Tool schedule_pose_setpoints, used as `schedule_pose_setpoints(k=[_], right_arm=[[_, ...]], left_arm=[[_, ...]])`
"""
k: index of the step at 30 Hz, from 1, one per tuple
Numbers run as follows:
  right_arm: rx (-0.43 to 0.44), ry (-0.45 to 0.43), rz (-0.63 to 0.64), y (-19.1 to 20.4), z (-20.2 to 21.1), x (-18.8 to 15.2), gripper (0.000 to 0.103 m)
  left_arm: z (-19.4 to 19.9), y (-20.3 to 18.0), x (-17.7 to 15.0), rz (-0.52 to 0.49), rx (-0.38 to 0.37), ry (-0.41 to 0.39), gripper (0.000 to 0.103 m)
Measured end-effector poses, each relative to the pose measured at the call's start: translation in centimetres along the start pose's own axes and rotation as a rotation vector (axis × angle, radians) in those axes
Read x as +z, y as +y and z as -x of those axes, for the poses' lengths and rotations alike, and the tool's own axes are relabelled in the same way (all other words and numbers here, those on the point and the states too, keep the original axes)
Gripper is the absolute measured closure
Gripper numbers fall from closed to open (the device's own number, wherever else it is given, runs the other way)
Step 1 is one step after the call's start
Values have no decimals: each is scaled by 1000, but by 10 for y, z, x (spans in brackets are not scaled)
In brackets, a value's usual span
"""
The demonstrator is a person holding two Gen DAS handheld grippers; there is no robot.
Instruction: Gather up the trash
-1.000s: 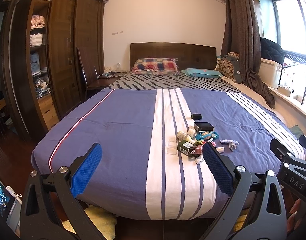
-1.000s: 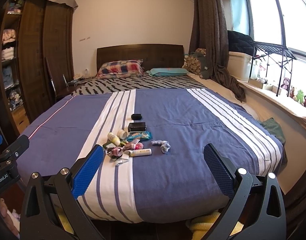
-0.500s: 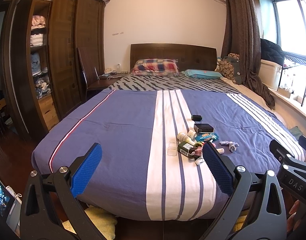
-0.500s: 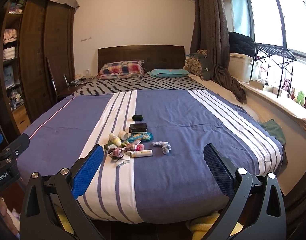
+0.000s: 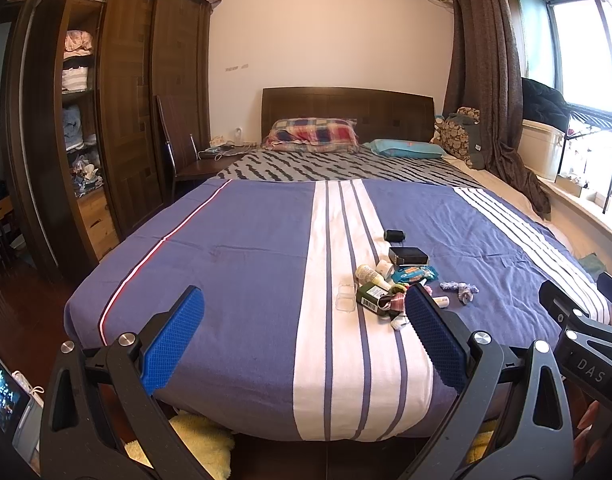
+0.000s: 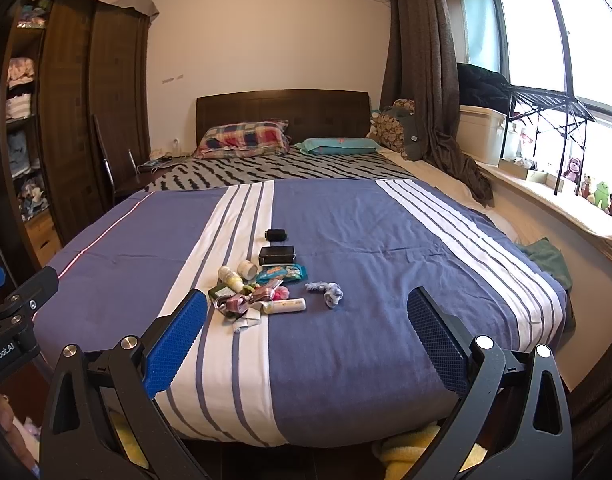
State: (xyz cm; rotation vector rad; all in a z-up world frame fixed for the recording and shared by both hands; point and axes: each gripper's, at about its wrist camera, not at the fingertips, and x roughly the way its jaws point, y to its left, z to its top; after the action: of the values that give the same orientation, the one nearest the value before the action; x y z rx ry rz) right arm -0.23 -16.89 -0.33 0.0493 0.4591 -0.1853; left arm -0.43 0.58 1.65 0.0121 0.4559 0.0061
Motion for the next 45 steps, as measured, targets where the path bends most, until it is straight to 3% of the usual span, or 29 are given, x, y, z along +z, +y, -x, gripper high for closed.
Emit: schedule_pose_setpoints(k=[30,45], right_arm=[[1,3,-10,-3,-1,-2,3],[9,37,-8,-3,-20,-5,3]], left_arm=[[1,0,-1,0,2,1,8],[-23,-1,-7,1,4,39,8]])
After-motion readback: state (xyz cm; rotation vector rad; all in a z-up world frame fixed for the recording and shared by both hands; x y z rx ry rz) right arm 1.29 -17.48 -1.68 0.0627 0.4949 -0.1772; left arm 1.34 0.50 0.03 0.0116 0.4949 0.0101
